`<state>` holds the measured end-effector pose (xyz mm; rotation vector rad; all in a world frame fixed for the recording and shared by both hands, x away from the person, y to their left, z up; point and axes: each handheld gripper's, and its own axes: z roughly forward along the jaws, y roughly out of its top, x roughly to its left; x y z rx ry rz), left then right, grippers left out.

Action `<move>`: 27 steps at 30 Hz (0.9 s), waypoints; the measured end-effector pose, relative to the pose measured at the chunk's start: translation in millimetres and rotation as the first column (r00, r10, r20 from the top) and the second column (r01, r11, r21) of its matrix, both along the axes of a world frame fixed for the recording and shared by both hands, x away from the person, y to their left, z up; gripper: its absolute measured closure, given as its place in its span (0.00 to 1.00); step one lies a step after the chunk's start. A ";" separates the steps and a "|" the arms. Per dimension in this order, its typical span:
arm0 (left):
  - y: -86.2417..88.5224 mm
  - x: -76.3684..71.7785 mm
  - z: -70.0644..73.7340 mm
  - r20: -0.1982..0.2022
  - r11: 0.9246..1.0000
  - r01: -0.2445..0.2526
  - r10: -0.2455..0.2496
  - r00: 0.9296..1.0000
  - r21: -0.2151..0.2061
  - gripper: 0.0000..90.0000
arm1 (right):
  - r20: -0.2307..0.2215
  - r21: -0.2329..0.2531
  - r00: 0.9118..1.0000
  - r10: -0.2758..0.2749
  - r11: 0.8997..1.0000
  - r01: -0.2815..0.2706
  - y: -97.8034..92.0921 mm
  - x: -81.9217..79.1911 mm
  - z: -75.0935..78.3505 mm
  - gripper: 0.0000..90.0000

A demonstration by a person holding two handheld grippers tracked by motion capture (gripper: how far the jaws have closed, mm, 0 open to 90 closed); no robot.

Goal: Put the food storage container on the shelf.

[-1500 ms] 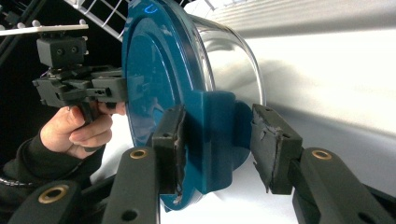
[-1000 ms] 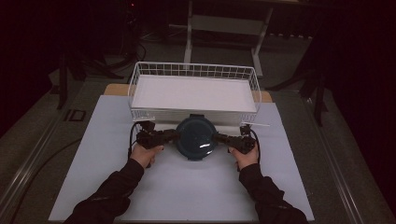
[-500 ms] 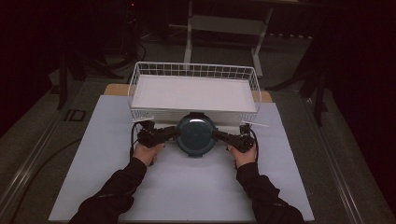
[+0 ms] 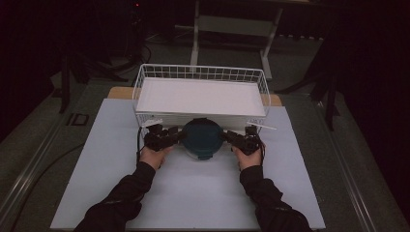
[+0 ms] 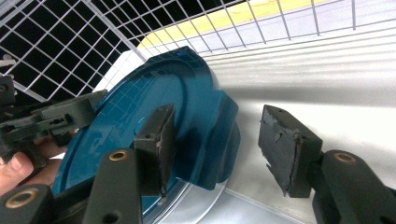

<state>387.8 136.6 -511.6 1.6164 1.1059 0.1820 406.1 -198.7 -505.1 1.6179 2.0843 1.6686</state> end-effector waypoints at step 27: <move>-0.2 -33.5 22.2 -0.003 0.990 0.137 -0.137 0.991 0.039 0.03 | 0.096 -0.045 0.990 0.103 0.994 -0.099 1.0 -49.1 33.9 0.43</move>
